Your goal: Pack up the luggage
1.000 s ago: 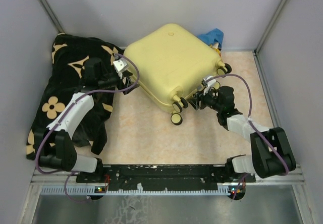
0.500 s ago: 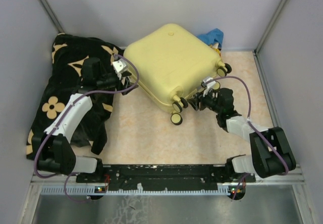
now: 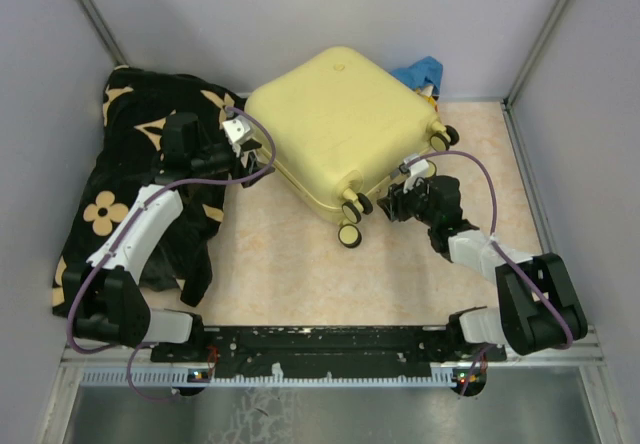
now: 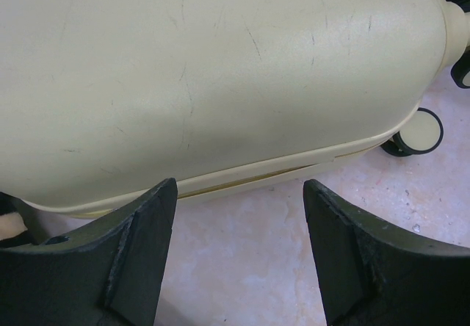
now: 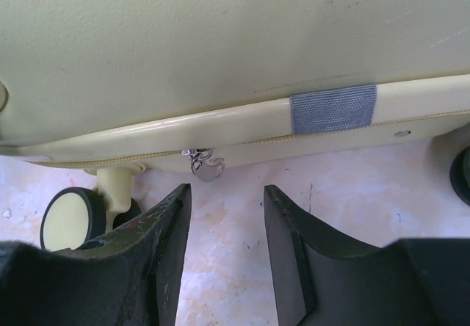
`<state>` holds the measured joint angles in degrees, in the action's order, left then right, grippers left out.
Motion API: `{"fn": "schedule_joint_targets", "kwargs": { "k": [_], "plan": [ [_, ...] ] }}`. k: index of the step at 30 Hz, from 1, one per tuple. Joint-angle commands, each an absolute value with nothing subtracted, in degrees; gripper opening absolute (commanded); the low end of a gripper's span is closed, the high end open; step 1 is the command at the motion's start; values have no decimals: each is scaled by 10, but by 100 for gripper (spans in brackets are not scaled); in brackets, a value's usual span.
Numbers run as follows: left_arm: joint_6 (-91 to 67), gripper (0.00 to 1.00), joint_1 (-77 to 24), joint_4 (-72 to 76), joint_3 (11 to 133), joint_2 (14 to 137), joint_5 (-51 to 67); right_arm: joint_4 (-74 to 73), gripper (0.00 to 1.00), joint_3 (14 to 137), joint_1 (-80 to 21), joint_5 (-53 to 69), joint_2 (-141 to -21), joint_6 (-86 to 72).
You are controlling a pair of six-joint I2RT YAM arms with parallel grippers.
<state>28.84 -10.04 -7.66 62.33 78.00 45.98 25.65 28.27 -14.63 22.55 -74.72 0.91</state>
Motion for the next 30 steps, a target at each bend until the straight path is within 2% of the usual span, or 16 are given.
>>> {"fn": "schedule_joint_targets", "kwargs": {
  "k": [1, 12, 15, 19, 26, 30],
  "plan": [
    [292, 76, -106, -63, 644, 784, 473, 290, 44, 313, -156, 231, -760, 15],
    [291, 76, -107, -61, 625, 767, 465, 360, 43, 329, -171, 233, -798, -11],
    [297, 75, -108, -72, 633, 767, 476, 367, 32, 336, -180, 222, -809, -4],
    [372, 76, -143, -173, 684, 779, 493, 348, 1, 344, -180, 204, -806, 11],
    [388, 77, -279, -226, 767, 811, 454, 310, 0, 341, -162, 192, -774, 24],
    [426, 81, -348, -297, 842, 871, 483, 309, 0, 341, -148, 189, -779, 23]
  ]
}}
